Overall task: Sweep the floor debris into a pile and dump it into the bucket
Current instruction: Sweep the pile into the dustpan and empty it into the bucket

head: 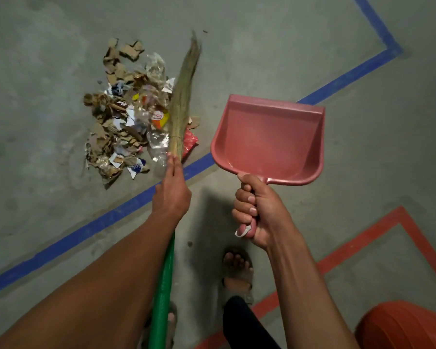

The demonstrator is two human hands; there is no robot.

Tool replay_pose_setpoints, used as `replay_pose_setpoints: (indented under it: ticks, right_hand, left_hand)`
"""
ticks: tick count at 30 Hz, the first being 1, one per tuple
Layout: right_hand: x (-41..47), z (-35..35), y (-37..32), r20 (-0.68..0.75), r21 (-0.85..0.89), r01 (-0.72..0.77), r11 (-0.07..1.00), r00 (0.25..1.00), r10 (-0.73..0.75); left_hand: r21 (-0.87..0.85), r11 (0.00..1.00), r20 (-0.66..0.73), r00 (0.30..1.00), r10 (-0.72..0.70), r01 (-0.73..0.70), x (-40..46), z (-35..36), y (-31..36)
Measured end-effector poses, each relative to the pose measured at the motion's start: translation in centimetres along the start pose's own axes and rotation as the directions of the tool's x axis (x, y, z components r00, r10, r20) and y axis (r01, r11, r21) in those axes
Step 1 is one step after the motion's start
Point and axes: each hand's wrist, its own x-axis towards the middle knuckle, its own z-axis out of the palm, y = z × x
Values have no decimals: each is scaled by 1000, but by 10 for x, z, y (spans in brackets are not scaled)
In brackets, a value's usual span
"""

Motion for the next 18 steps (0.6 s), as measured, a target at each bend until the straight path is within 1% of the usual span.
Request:
replay_pose_setpoints:
  ticks: [3,6,8,10,12,14,16,18]
  right_hand:
    - [-6,3,9,5,-11,2,1000,1000,-2]
    - [-12,0,23,-11,-3,1,1000,1000,-1]
    - [-17,-3,31,-19,-10,8,1000,1000,-8]
    - [-22,-2,36,-21,-33,15,999,1000,-15]
    - [-26,1,42,-18,-53,25,998,999,-26]
    - [-31,6,48,-6,-93,32,995,999,-32]
    - [-35,12,56,12,-160,29,987,1000,-27]
    - [-39,18,65,23,-230,31,973,999,-27]
  left_hand:
    - [-13,999,-63,997,45,-46,-22,-3,-18]
    - [30,991,-65,989,131,-129,-41,8,-31]
    - [86,979,-12,982,187,-185,-52,18,-35]
    - [151,963,87,974,210,-221,-59,29,-38]
    - [201,953,181,964,194,-229,-61,36,-45]
    - [212,960,233,964,130,-181,-60,35,-54]
    - [204,970,217,973,84,-129,-56,29,-68]
    - [183,978,178,982,69,-102,-54,18,-85]
